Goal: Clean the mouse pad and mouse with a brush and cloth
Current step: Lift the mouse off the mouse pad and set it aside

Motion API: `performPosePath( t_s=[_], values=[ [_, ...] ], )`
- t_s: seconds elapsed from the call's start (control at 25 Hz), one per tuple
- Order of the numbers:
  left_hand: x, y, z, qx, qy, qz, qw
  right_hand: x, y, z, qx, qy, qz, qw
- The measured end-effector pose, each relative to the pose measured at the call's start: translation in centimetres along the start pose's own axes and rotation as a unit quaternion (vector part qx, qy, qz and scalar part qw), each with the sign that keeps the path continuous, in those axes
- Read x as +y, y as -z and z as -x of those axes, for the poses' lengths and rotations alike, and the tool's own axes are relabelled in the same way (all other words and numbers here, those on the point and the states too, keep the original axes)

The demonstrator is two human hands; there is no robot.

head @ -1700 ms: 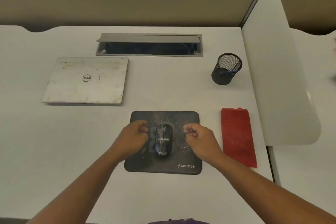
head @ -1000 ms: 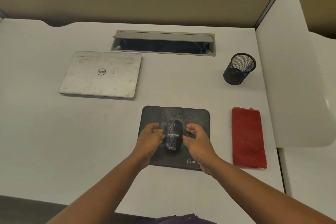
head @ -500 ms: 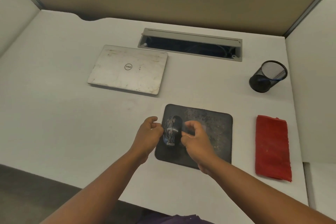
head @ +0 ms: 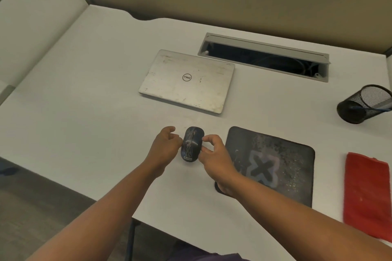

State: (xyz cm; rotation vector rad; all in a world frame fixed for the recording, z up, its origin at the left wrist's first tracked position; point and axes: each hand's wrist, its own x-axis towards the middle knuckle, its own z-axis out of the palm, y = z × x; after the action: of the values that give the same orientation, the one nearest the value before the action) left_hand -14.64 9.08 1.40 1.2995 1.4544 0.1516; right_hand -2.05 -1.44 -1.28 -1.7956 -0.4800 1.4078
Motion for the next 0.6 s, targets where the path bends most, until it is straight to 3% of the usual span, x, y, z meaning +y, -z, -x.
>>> performPosePath(
  t_s=[0.6],
  values=[
    [-1.5, 0.3, -2.2, 0.015, -0.017, -0.01, 1.0, 0.4, -1.1, -1.3, -0.038, -0.015, -0.028, 0.999]
  ],
)
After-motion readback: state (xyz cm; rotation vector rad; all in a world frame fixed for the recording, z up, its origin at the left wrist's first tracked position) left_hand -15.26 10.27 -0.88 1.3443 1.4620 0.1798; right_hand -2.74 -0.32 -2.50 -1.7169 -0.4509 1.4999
